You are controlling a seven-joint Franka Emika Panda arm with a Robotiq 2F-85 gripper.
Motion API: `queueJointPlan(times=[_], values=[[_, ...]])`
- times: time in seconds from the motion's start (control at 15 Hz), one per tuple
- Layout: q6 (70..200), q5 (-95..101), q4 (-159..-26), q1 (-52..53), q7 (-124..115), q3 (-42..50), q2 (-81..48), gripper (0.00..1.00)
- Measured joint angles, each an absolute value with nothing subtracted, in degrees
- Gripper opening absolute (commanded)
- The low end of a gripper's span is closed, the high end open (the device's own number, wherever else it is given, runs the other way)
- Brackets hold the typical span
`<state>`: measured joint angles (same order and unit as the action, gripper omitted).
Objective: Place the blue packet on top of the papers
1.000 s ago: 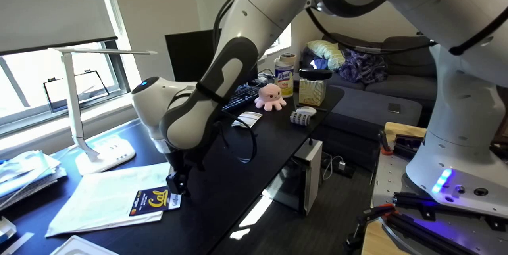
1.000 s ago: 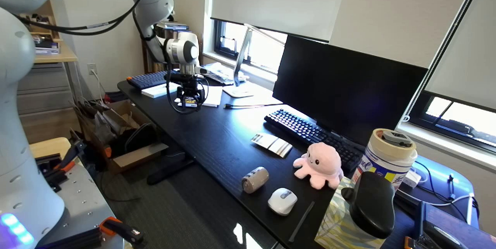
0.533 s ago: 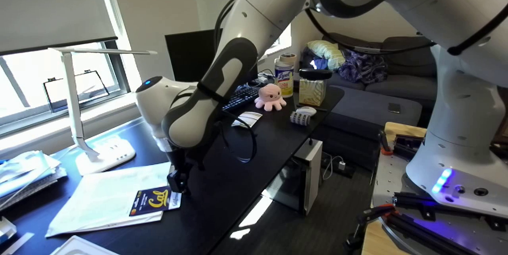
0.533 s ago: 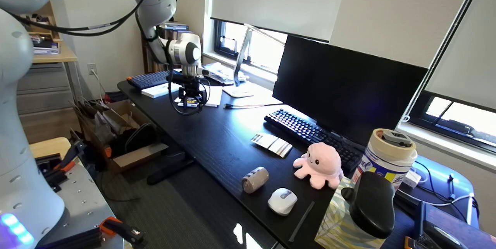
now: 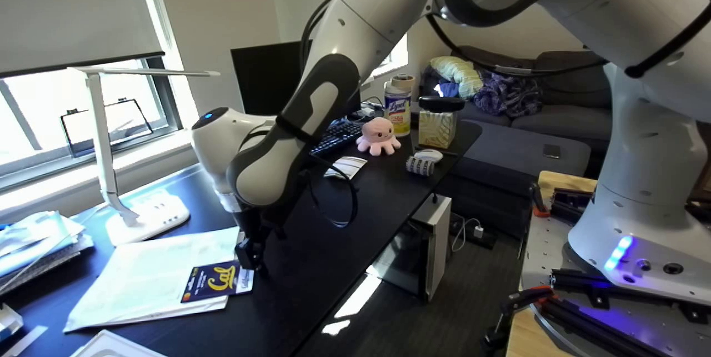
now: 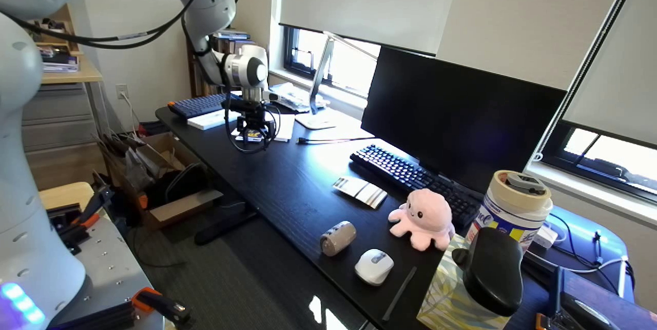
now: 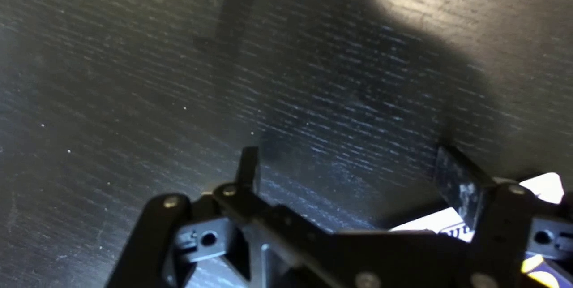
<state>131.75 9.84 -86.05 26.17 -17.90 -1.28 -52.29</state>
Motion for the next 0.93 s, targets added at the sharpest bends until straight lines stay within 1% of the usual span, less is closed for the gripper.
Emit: queueJointPlan(times=[0.4, 0.93], values=[[131.8, 9.8, -84.7, 25.2, -15.5, -2.3, -53.2, 1.00], [132.1, 8.8, -78.8, 24.3, -15.3, -4.2, -56.9, 1.00]])
